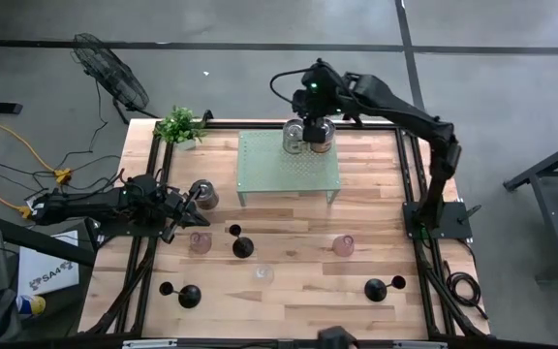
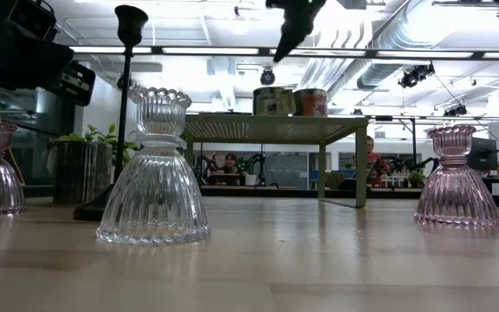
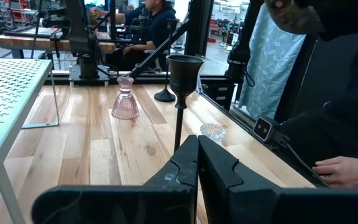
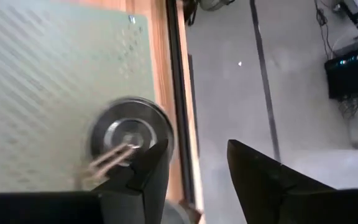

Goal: Pick & Place candle stick holders
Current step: Put the silver scented candle on the shelf aligned with the other silver scented candles

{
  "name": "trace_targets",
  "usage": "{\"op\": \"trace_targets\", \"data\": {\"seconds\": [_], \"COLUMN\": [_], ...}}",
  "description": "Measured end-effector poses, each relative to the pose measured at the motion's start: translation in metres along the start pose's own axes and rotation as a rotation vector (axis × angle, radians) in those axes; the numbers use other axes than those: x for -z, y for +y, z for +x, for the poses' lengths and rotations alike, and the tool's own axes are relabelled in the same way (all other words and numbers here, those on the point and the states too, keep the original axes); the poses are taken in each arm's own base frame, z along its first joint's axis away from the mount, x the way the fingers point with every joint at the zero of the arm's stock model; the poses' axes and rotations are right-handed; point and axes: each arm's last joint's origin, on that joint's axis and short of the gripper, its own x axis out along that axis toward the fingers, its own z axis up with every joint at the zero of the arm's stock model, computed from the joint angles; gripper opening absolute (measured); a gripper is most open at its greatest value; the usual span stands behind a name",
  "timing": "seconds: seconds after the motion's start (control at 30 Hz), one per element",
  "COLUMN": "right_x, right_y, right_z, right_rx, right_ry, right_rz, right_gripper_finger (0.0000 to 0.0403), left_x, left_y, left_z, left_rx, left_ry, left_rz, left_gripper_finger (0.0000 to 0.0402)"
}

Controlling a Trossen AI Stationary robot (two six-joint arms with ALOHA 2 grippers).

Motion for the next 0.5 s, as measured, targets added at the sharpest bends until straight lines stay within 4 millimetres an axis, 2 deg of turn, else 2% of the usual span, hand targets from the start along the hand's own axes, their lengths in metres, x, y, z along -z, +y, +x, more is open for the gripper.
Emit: {"op": "trace_targets", "data": {"seconds": [0.23, 0.5], "right_x": [0.023, 0.037], "right_y": [-0.002, 0.004], "right_z": [-0.052, -0.100], "right_rx": [-0.154, -0.352], "right_ry": [0.011, -0.086], "right_rz": [0.204, 0.300], "right_gripper_finger": [0.0148, 0.0148], "left_x": [0.000, 0.000], "left_y": [0.000, 0.000], "left_z": [0.000, 0.000], "left_rx": [0.000, 0.000], "left_ry": [0.000, 0.000], "left_rz": [0.000, 0.000], "left_gripper_finger": [0.0000, 0.0000]}}
